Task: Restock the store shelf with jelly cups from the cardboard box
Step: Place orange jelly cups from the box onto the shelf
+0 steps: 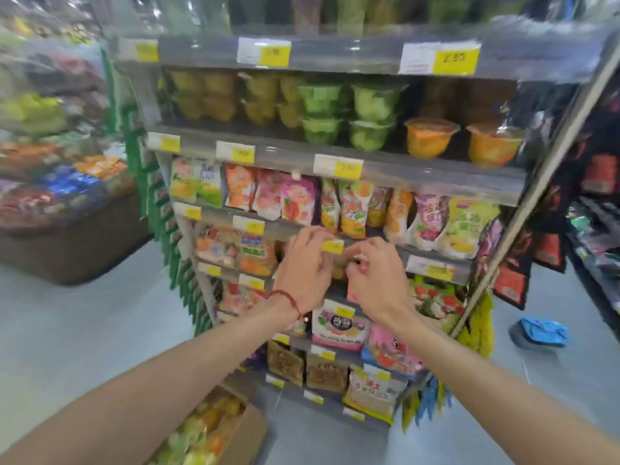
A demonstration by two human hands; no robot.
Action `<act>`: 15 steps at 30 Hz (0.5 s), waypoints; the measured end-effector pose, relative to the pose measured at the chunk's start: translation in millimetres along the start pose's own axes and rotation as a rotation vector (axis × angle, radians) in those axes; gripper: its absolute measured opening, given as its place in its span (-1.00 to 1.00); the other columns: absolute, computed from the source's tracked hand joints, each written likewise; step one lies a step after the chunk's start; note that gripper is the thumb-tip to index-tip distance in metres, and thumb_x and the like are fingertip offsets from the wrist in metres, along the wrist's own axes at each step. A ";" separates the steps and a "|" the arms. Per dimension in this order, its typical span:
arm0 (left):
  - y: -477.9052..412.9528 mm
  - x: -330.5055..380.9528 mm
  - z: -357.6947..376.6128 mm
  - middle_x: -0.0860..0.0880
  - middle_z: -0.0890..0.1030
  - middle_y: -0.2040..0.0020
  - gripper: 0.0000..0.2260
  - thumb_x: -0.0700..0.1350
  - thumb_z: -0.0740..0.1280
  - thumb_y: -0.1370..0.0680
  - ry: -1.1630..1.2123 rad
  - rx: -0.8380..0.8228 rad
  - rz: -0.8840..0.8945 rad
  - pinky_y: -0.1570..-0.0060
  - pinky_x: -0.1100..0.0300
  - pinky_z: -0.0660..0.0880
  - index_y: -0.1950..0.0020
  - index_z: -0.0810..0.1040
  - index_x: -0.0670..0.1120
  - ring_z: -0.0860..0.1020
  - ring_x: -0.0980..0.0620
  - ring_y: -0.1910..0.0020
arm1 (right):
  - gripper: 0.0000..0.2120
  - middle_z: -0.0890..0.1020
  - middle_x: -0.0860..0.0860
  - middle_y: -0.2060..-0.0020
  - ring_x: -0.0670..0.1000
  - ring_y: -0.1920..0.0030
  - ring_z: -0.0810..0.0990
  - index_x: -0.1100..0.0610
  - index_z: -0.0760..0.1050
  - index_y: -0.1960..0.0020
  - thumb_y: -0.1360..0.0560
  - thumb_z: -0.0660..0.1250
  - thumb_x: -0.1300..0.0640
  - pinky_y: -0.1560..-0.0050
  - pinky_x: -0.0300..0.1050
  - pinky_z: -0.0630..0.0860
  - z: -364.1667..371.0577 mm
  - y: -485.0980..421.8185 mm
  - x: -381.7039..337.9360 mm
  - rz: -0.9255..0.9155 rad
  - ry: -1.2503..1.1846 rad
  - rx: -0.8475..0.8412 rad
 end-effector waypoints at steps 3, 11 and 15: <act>42.7 -51.4 -14.4 0.03 0.45 -0.19 -0.76 -0.13 0.21 -0.59 -0.047 -0.057 -0.106 -0.15 0.08 0.48 -0.24 0.50 -0.01 0.44 0.01 -0.21 | -0.85 0.53 -0.07 0.01 0.04 -0.13 0.48 0.00 0.60 -0.04 -0.55 0.32 0.18 -0.14 0.00 0.42 54.9 14.3 -14.7 0.011 0.013 -0.170; 157.8 -209.9 -52.3 -0.09 0.54 -0.17 -0.78 -0.23 0.27 -0.55 -0.072 -0.222 -0.534 -0.17 0.14 0.41 -0.15 0.61 -0.10 0.53 -0.10 -0.16 | -0.78 0.67 -0.02 -0.09 0.00 -0.17 0.57 0.04 0.68 -0.08 -0.52 0.35 0.23 -0.10 -0.18 0.42 217.8 38.1 -61.6 0.035 -0.052 -0.506; 204.3 -291.6 -67.9 -0.12 0.57 -0.13 -0.81 -0.18 0.27 -0.57 -0.004 -0.250 -0.765 -0.09 0.22 0.37 -0.11 0.63 -0.10 0.54 -0.10 -0.13 | -0.77 0.66 -0.03 -0.01 -0.03 -0.05 0.60 0.07 0.67 -0.09 -0.54 0.31 0.27 -0.02 -0.17 0.46 303.2 48.2 -80.8 0.103 -0.119 -0.625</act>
Point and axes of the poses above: each hand's wrist, its own y-axis away from the middle knuckle, its own z-axis out of the palm, x = y × z, the point moved 3 cm from there along -y, towards the middle knuckle
